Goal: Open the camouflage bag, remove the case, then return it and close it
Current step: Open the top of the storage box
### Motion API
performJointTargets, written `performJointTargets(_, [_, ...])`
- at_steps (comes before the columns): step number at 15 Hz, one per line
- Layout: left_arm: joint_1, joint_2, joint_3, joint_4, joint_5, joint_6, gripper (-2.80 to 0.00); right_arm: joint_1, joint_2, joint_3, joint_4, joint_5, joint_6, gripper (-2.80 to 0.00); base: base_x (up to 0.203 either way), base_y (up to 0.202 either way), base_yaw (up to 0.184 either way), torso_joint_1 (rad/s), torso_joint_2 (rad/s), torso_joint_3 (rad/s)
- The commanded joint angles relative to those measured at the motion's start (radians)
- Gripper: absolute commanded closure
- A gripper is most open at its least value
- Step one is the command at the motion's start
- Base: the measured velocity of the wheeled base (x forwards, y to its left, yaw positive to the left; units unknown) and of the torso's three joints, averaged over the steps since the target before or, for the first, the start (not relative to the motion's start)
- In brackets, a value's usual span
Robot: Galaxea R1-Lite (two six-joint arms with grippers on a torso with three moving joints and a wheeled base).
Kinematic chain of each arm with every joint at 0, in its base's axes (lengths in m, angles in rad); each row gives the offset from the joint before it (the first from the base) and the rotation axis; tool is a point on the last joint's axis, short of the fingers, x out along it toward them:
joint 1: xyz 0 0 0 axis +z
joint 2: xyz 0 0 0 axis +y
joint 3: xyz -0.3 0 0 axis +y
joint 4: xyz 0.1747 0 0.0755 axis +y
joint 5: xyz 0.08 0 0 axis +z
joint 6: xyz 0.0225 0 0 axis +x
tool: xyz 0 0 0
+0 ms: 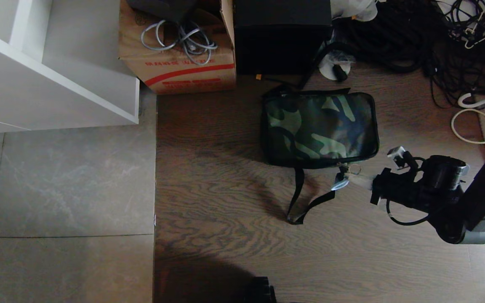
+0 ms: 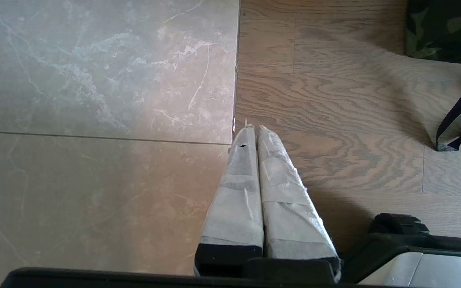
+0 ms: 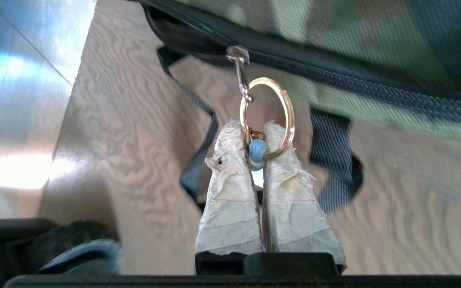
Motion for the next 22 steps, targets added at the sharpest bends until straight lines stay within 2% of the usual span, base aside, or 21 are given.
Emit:
performJointTargets(1, [0.000,0.000,0.011,-0.001,0.000,-0.001,0.00,-0.024,-0.049,0.026,0.039,0.005,-0.003,0.00,0.000,0.000,0.000,0.000,0.00,0.000])
performJointTargets(9, [0.000,0.000,0.011,-0.001,0.000,-0.001,0.00,-0.095,-0.096,0.017,0.096,0.007,0.001,0.00,0.000,0.000,0.000,0.000,0.00,0.000])
performJointTargets(15, [0.000,0.000,0.011,-0.001,0.000,-0.001,0.00,-0.154,-0.130,-0.016,0.263,0.008,0.025,0.00,0.000,0.000,0.000,0.000,0.00,0.000])
performJointTargets(19, [0.000,0.000,0.011,-0.001,0.000,-0.001,0.00,-0.184,-0.128,-0.046,0.288,0.005,0.115,0.00,0.000,0.000,0.000,0.000,0.00,0.000])
performJointTargets(22, [0.000,0.000,0.011,-0.001,0.000,-0.001,0.00,-0.186,-0.151,-0.081,0.289,0.002,0.272,0.00,0.000,0.000,0.000,0.000,0.00,0.000])
